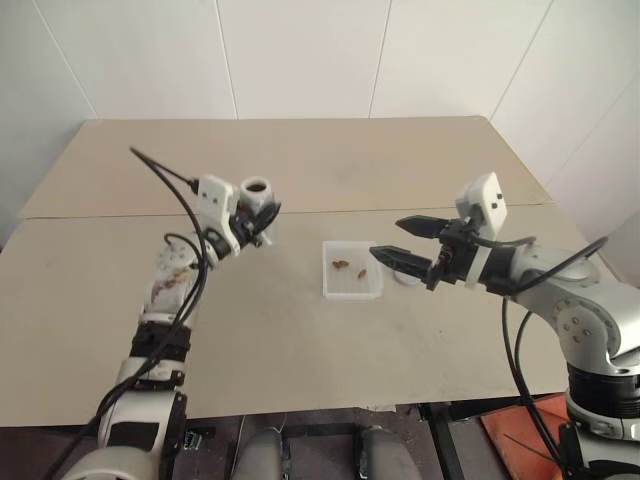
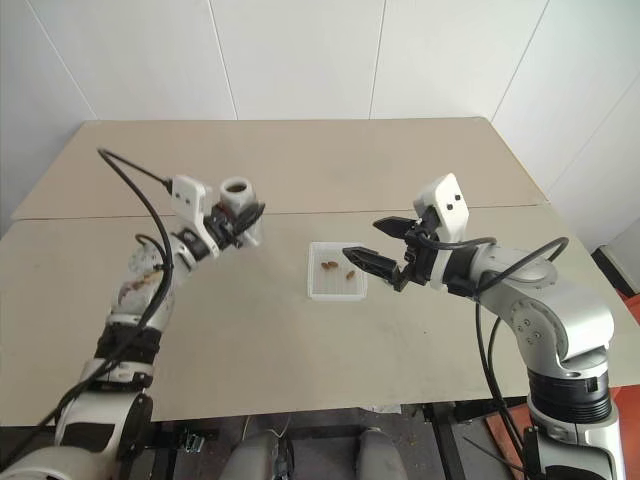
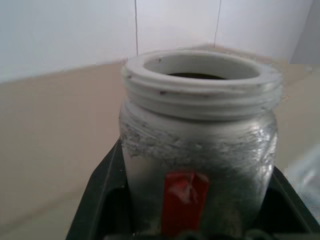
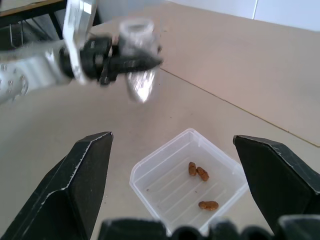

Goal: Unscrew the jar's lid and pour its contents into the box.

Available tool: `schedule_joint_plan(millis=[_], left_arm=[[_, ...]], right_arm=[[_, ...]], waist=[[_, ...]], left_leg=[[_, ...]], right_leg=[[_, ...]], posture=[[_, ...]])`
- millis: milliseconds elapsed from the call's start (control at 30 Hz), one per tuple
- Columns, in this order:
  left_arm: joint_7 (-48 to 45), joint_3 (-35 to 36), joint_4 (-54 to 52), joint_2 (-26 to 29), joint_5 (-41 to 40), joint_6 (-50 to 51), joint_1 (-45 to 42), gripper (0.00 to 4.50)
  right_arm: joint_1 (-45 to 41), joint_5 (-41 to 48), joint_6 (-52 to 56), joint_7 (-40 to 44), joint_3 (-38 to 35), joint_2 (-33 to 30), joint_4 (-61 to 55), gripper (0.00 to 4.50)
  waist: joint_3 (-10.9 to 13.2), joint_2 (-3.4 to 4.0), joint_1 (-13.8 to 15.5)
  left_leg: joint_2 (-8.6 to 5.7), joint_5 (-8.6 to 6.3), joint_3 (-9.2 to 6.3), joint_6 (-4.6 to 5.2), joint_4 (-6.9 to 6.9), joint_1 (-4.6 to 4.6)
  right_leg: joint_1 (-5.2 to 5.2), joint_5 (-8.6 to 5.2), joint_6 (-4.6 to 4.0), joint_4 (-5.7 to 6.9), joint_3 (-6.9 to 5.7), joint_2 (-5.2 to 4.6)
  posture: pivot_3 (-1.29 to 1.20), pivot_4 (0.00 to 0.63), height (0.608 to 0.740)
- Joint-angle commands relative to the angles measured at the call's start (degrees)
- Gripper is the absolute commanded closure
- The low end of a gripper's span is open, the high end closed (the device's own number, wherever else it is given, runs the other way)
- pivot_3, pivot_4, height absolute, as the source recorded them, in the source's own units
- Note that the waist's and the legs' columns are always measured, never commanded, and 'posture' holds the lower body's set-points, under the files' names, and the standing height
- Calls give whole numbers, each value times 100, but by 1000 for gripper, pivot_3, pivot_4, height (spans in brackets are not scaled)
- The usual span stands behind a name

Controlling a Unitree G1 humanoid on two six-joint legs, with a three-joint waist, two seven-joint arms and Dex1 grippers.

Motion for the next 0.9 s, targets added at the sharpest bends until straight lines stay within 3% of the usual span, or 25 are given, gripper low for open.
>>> schedule_joint_plan(millis=[33, 200, 467, 700, 833, 900], left_arm=[[-11, -46, -265, -78, 194, -291, 226, 2555], [166, -48, -183, -419, 380, -784, 579, 2555], [263, 69, -565, -304, 514, -650, 860, 31], [-331, 473, -2432, 591, -71, 191, 2145, 31], [-1301, 1468, -3624, 1663, -935, 616, 3315, 31], [-1786, 1934, -3984, 2060, -1443, 717, 3580, 31]], right_arm=[[-111, -132, -228, -28, 4, -61, -107, 23], [-191, -141, -232, -12, -20, -57, -121, 23], [-226, -141, -196, 45, 23, -122, -160, 0], [-20, -333, -343, 296, -13, -516, -165, 0], [320, -381, -648, 826, -283, -955, 26, 0], [723, -619, -1346, 1279, -357, -1092, 104, 0]], waist=[[0, 0, 18], [-1, 0, 82], [0, 0, 70], [-1, 1, 19], [0, -1, -4], [0, 0, 37]], left_leg=[[1, 0, 3, 0, 1, -1], [0, -1, 11, 2, 1, 13], [2, -2, 3, 3, 0, 19], [7, -3, -2, 3, -12, 21], [13, -3, 1, 3, -24, 18], [15, -3, 4, 2, -29, 17]], right_leg=[[-1, 0, 0, -3, -1, 0], [13, 1, -2, -16, -1, -2], [19, 1, -2, -16, -2, -1], [15, 1, -3, -14, 3, -2], [-1, 0, -5, -18, 7, -3], [-9, -4, -9, -22, 9, -6]], posture=[[0, 150, 740], [0, 150, 740], [0, 150, 740], [0, 150, 740], [0, 150, 740], [0, 150, 740]])
